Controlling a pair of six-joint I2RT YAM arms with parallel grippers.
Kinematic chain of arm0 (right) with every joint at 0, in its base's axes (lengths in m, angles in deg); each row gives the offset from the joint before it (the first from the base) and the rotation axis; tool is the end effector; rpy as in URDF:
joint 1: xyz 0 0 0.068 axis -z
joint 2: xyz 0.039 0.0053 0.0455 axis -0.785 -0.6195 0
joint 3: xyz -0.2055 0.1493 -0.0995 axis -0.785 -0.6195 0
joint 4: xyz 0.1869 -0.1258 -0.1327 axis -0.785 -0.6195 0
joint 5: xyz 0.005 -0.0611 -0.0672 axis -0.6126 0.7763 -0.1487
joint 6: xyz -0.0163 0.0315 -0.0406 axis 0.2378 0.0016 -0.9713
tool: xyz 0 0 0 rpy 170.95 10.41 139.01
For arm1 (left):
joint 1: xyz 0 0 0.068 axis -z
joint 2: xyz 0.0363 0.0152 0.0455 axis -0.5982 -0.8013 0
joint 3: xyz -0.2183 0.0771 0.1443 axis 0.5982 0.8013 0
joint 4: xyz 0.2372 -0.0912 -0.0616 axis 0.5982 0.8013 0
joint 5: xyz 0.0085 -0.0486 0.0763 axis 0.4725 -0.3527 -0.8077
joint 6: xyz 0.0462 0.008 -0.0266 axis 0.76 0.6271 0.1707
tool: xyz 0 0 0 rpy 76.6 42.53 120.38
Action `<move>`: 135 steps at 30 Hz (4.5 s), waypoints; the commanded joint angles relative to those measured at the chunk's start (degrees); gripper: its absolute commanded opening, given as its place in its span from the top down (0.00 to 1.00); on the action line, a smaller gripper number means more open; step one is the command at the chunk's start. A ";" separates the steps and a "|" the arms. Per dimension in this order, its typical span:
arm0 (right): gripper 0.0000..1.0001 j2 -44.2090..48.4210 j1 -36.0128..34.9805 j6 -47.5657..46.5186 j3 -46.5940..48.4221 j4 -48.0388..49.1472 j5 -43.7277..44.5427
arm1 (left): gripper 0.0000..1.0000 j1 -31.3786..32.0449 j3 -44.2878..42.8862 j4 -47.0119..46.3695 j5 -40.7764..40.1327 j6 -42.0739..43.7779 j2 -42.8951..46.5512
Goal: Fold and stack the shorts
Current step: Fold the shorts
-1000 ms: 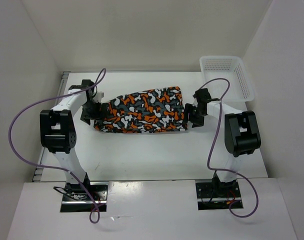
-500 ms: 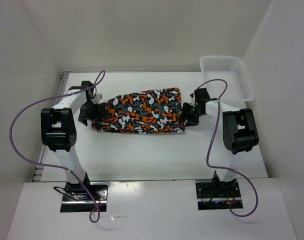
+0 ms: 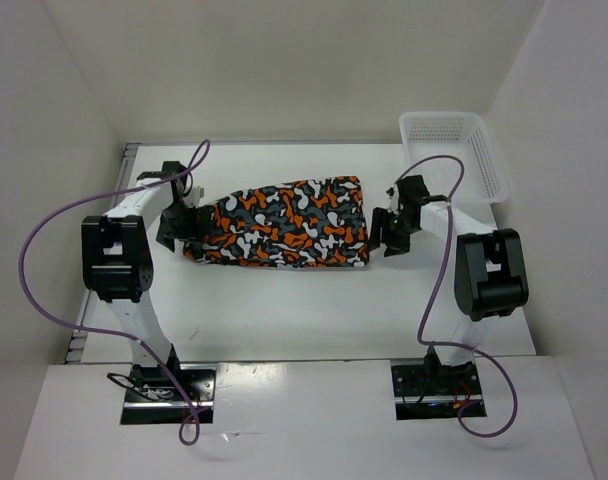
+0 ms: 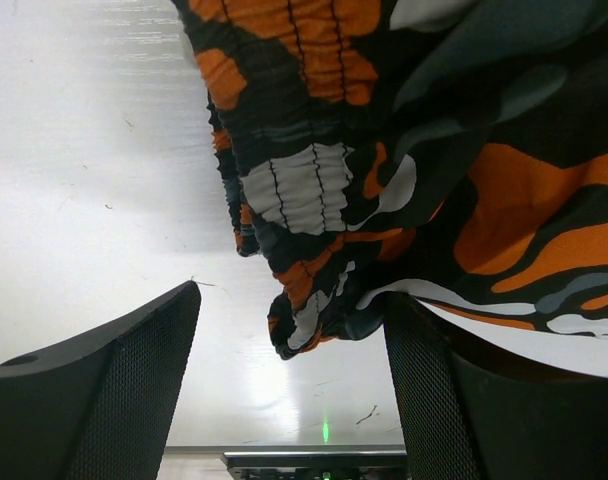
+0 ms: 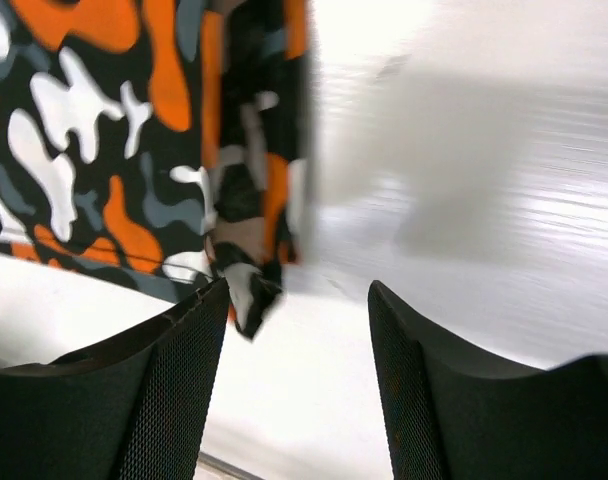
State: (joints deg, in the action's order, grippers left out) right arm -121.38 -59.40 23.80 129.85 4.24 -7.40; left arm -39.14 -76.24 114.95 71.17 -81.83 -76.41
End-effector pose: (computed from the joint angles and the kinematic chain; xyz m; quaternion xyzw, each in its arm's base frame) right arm 0.3288 0.0555 0.1739 0.0163 0.9707 0.1859 0.1512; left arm 0.3733 0.0169 0.1924 -0.0243 0.9949 0.0192 0.0956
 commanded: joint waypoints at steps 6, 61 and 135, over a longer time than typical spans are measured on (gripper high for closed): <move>0.26 4.23 1.89 2.67 5.11 -2.57 -2.61 | 0.19 -0.33 -3.78 0.85 0.95 0.21 -2.26; 1.00 -5.08 -8.49 -34.31 23.91 7.89 20.68 | 0.00 2.30 -21.35 -9.25 6.83 0.21 -16.40; 1.00 -6.67 -6.20 -37.74 23.48 5.96 22.52 | 0.03 6.87 -19.07 -9.52 9.37 0.21 -14.65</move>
State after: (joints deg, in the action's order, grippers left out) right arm -134.10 -64.45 -6.62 149.70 11.22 10.83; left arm -33.69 -93.79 102.73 75.60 -81.75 -92.80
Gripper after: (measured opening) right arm 0.008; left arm 0.968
